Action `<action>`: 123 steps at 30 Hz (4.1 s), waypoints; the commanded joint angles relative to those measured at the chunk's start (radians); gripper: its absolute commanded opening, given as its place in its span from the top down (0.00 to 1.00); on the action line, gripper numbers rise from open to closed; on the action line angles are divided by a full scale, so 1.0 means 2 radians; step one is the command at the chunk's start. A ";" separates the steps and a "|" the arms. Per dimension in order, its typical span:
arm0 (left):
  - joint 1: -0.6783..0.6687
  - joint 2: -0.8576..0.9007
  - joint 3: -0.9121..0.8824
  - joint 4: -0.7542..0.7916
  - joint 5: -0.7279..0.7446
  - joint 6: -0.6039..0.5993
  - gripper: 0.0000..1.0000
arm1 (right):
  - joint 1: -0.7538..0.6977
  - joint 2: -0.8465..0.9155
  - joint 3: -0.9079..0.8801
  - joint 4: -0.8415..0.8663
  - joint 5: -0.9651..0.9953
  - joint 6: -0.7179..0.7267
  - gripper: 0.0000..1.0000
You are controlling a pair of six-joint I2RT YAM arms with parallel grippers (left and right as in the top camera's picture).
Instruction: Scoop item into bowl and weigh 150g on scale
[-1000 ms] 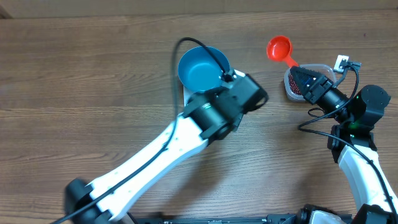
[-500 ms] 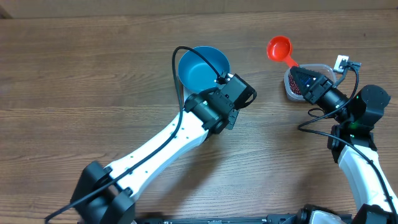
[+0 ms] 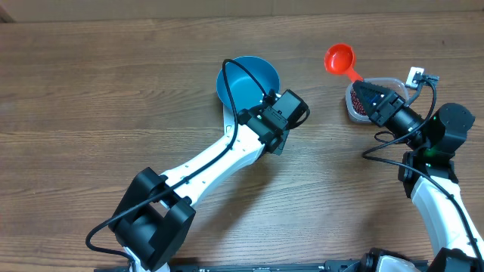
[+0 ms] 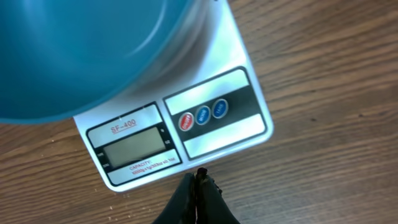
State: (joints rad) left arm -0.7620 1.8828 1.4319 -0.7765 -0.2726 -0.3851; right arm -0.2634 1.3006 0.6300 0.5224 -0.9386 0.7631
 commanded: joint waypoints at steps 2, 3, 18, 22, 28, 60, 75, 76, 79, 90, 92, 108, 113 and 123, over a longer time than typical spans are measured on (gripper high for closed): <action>0.022 0.007 -0.002 0.003 0.007 0.008 0.96 | -0.004 -0.004 0.009 0.001 -0.003 -0.005 0.96; 0.024 0.007 -0.002 0.003 0.010 0.008 0.95 | -0.004 -0.004 0.009 0.001 -0.003 -0.005 0.96; 0.025 0.018 -0.003 0.017 0.043 0.081 0.95 | -0.004 -0.004 0.009 0.001 -0.003 -0.005 0.96; 0.025 0.043 -0.003 0.024 0.043 0.080 0.96 | -0.004 -0.004 0.009 0.001 -0.003 -0.005 0.96; 0.025 0.068 -0.003 0.031 0.041 0.081 0.96 | -0.004 -0.004 0.009 0.001 -0.003 -0.005 0.96; 0.028 0.078 -0.003 0.054 0.000 0.081 0.96 | -0.004 -0.004 0.009 0.001 -0.003 -0.005 0.96; 0.028 0.079 -0.003 0.054 0.000 0.081 0.96 | -0.004 -0.004 0.009 0.001 -0.003 -0.005 0.96; 0.028 0.079 -0.003 0.054 0.000 0.081 0.96 | -0.004 -0.004 0.009 0.001 -0.003 -0.005 0.96; 0.028 0.079 -0.003 0.054 0.000 0.080 0.96 | -0.004 -0.004 0.009 0.001 -0.003 -0.005 0.96; 0.028 0.079 -0.003 0.054 0.008 0.076 0.96 | -0.004 -0.004 0.009 0.001 -0.003 -0.005 0.96; 0.028 0.079 -0.003 0.055 0.008 0.076 0.95 | -0.004 -0.004 0.009 0.001 -0.003 -0.005 0.96; 0.028 0.079 -0.005 0.059 0.015 0.076 0.95 | -0.004 -0.004 0.009 0.001 -0.001 -0.005 0.96; 0.028 0.079 -0.022 0.078 0.015 0.076 0.96 | -0.004 -0.004 0.009 0.001 -0.001 -0.005 0.96; 0.028 0.079 -0.026 0.095 0.015 0.076 0.96 | -0.004 -0.004 0.009 0.001 -0.001 -0.005 0.96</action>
State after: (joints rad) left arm -0.7071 2.0216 1.3926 -0.5934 -0.2497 -0.2352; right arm -0.2630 1.3006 0.6300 0.5236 -0.9390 0.7620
